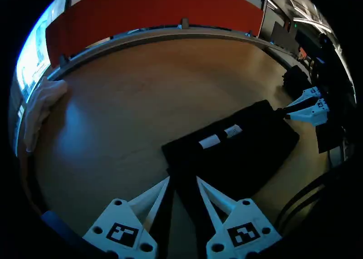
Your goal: Fold towel
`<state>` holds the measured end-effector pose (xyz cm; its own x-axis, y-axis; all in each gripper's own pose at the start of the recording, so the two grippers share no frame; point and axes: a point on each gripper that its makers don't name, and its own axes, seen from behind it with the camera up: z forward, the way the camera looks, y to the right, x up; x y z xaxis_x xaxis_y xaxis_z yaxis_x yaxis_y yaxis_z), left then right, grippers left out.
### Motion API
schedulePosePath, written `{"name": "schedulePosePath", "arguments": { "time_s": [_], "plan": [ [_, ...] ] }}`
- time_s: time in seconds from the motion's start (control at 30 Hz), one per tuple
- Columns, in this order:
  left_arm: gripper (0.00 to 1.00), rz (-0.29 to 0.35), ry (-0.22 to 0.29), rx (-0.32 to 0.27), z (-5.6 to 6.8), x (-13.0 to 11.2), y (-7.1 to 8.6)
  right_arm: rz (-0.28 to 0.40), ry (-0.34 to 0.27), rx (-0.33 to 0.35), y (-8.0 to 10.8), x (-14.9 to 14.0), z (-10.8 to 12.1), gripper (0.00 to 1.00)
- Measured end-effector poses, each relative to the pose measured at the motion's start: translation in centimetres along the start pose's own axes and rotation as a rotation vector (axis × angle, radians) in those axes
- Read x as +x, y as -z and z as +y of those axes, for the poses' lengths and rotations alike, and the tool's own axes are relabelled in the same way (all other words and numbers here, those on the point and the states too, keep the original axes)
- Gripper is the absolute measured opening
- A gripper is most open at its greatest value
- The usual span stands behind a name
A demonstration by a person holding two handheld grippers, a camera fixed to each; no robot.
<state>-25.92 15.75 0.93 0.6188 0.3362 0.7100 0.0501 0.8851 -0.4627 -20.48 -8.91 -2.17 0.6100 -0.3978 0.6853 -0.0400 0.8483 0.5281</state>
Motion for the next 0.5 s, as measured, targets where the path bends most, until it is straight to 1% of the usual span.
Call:
{"name": "schedulePosePath", "arguments": {
  "time_s": [0.13,0.4,0.5],
  "plan": [
    [0.34,-0.006,-0.012,0.018,-0.4,-0.1,-0.4,-0.014,0.008,-0.024,-0.4,-0.4,0.7,0.27],
    [0.55,-0.005,-0.032,0.063,-1.7,0.1,-0.6,-0.025,0.03,-0.062,-1.0,-0.4,1.7,0.52],
    [0.61,-0.003,-0.036,0.074,-2.1,0.3,-0.7,-0.021,0.03,-0.07,-1.1,-0.1,2.0,0.6]
  ]
}}
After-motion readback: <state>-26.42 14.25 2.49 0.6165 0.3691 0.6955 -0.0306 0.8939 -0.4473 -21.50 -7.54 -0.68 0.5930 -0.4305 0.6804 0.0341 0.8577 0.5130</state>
